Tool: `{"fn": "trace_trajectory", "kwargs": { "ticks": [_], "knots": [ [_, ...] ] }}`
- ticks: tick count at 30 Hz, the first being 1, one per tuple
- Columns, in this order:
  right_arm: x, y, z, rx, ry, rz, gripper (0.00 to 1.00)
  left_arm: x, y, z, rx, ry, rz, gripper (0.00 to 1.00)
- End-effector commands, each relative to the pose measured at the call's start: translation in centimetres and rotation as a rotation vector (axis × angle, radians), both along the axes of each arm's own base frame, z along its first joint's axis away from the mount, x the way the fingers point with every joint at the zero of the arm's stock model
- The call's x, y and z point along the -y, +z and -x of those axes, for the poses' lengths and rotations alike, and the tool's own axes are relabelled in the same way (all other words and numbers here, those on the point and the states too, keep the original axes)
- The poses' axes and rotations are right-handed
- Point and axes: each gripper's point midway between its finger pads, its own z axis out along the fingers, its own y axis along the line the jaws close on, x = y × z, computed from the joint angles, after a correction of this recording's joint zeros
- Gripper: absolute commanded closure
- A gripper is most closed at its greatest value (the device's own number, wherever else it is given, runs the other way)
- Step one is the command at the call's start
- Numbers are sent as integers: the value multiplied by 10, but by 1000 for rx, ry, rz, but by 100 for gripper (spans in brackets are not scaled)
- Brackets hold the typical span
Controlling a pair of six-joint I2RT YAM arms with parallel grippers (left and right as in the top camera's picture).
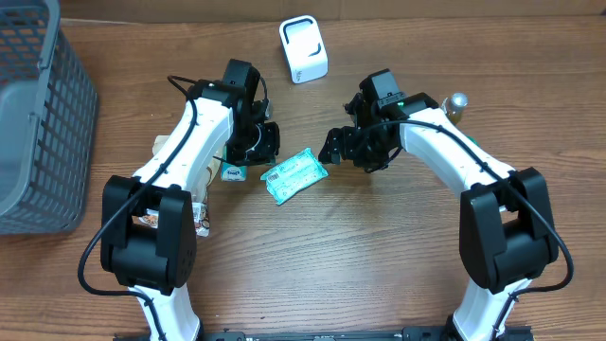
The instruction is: Scan the item barcode
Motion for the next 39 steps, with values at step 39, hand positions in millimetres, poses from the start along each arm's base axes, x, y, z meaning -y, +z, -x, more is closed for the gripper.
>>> {"fn": "trace_trajectory", "kwargs": {
  "ticks": [39],
  "knots": [
    [-25,-38,8,-98,32,-192,23,-4,-61,18,38,1,-32,96]
  ]
}}
